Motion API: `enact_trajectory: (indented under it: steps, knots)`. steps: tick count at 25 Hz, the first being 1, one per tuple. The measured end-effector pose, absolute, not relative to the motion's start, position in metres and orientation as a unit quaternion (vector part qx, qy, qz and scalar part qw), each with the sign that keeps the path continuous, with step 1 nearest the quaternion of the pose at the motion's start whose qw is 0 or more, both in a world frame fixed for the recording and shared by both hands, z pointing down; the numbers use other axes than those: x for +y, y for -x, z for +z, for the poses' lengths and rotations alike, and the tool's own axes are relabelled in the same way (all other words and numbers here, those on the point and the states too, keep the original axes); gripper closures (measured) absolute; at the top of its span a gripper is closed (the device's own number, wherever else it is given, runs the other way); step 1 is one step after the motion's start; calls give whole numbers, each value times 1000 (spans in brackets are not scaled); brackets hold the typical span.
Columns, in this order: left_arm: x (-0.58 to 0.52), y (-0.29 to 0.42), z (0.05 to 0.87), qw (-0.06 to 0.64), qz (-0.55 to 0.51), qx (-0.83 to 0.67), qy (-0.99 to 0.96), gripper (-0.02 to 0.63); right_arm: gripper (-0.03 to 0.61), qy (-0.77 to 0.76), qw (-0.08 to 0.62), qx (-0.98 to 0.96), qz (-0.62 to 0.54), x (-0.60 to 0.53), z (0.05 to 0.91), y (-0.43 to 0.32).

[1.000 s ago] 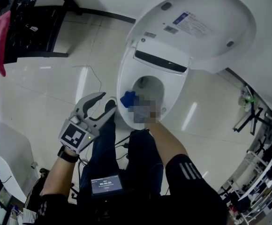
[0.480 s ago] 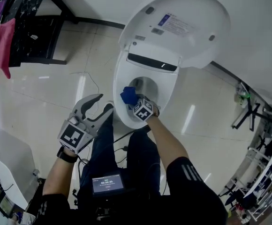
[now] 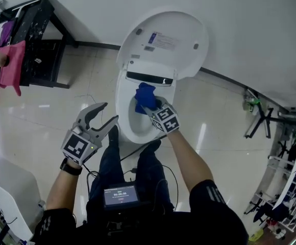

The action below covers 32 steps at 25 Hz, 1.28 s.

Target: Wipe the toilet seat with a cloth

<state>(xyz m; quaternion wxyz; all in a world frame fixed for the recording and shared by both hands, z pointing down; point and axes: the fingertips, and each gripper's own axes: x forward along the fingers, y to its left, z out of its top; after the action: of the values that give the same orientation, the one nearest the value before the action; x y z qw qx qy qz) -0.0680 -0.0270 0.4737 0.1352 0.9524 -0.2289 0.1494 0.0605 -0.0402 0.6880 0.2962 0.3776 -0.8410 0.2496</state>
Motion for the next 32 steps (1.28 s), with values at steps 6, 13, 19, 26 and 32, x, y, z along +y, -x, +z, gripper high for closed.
enact_trajectory:
  steps: [6,13,19,26,32]
  knots:
    - [-19,61,426,93,137,-213,-963,402,407,-419,213,-859,205,-41,548,-67]
    - [4,50,362,58,126,-208,-968,402,407,-438,151,-874,144,-10,409,-76]
    - [16,47,330,27,112,-197,-973,402,408,-454,100,-880,97,15,328,-88]
    - [39,30,297,8,98,-183,-978,402,409,-476,91,-870,85,66,285,-110]
    - [49,20,283,7,91,-179,-980,402,411,-499,82,-857,93,97,276,-136]
